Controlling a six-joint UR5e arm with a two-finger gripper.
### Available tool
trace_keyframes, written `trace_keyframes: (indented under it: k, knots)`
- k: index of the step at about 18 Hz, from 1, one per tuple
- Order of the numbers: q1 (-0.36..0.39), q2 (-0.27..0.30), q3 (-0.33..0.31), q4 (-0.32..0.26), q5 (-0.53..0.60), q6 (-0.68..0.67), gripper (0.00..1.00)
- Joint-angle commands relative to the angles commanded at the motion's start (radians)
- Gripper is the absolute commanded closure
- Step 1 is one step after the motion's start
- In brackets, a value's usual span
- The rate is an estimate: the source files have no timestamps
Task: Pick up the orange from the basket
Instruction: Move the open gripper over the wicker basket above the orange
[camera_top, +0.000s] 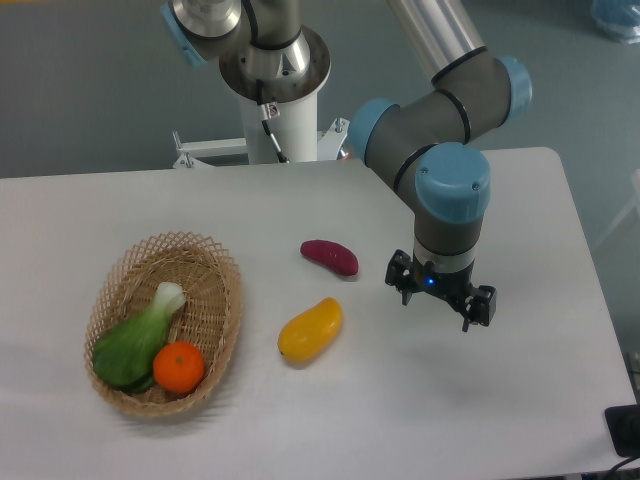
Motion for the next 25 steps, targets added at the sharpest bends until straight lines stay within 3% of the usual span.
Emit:
trace_keyframes:
  k: [4, 8, 16, 20, 25]
  knots:
    - [-0.003, 0.002, 0.000, 0.003, -0.002, -0.003, 0.00]
    - [-0.057, 0.008, -0.012, -0.005, -0.002, -0.021, 0.00]
    - [-0.167, 0.011, -0.025, 0.001, -0.017, -0.297, 0.00]
    - [-0.221, 0.002, -0.021, 0.011, -0.014, -0.512, 0.00]
    - [-0.297, 0.000, -0.017, 0.009, -0.020, -0.569, 0.00]
